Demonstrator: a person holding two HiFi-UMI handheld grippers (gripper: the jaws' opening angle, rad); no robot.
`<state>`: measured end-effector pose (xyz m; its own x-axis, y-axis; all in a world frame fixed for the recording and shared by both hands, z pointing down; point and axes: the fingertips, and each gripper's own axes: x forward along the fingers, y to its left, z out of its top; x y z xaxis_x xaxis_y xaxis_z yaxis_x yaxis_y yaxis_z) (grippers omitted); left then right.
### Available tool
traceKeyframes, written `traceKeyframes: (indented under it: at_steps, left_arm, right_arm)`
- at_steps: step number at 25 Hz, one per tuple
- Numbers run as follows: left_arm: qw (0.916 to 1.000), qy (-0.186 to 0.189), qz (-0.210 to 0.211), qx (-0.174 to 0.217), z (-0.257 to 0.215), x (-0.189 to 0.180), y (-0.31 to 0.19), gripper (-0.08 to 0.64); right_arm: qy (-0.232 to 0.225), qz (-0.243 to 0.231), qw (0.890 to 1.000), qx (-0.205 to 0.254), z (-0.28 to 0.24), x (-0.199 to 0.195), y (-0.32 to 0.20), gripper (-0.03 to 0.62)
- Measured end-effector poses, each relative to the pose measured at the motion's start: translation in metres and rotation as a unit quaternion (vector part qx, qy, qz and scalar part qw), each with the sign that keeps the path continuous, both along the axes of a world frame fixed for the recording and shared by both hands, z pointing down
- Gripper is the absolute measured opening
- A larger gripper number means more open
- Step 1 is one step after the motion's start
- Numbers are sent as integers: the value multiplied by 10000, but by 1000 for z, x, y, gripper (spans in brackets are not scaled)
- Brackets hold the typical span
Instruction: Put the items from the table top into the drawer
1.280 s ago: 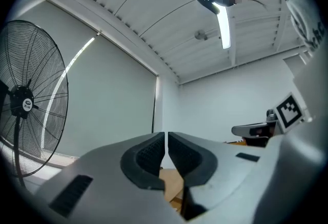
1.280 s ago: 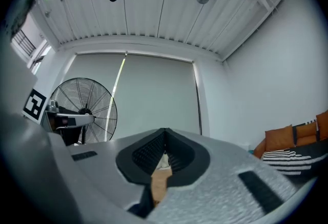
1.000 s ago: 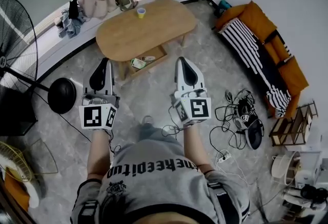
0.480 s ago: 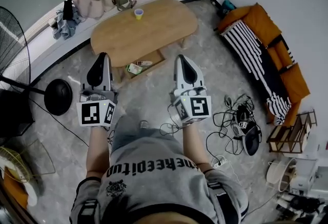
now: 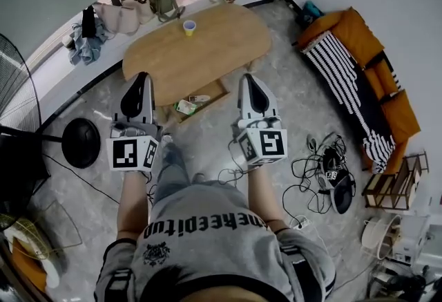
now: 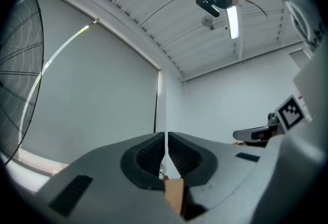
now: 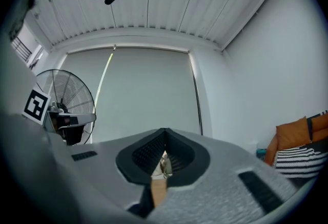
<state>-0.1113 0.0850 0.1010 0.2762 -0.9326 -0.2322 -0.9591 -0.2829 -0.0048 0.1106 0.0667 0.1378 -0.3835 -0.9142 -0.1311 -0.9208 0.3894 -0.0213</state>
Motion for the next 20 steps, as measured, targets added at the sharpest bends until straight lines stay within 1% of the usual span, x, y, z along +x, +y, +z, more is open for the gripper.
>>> traceKeyframes:
  at_steps: [9,20]
  left_arm:
    - [9999,-21,149,7,-4,-47,-104,20]
    - [9989,-71,456,-44,-2,-93,-201,20]
  right_arm:
    - [2,125,9999,71,-6,-48,-99,3]
    - [-14,434,9991,-13,-4,-94,-182,3]
